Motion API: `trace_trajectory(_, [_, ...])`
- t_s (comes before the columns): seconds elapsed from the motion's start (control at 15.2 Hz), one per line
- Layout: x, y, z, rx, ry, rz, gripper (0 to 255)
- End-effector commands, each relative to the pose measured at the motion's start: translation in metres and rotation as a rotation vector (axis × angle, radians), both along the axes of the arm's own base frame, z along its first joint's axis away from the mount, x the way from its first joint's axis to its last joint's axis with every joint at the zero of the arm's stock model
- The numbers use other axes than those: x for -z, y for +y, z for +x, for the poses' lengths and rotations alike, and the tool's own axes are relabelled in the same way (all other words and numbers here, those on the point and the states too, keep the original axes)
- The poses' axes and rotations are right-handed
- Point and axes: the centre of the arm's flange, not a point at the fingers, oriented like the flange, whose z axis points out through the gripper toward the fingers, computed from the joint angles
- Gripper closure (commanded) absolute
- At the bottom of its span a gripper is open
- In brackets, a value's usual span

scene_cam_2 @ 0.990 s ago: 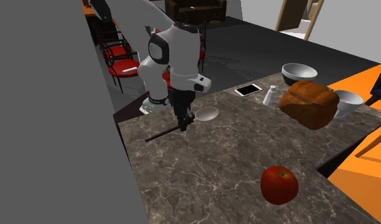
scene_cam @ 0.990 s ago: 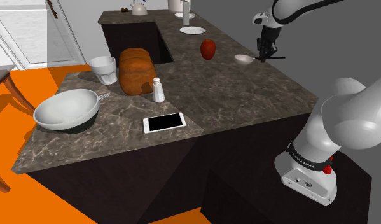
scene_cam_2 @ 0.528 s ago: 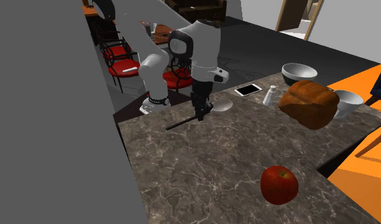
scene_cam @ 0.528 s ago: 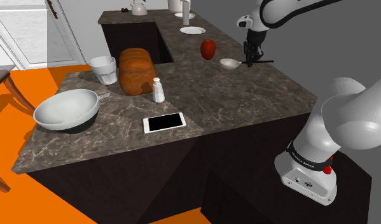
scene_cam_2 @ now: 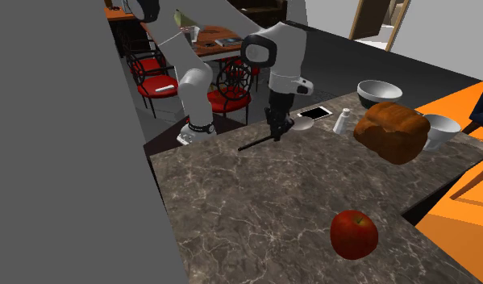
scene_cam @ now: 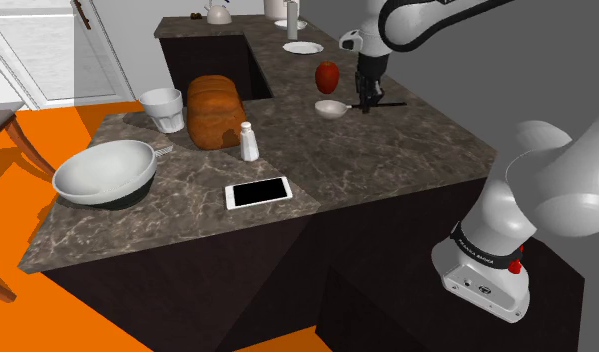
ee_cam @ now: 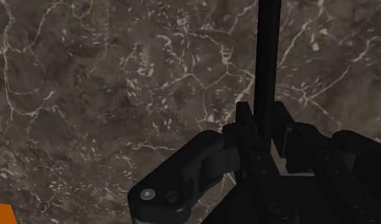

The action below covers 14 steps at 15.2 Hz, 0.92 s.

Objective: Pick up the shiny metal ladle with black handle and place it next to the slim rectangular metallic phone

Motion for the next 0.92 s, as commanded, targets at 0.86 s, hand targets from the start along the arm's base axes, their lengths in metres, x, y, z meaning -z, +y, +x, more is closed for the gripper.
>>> trace_trajectory(0.86, [0.008,0.191,0.053,0.001,-0.001,0.0,255])
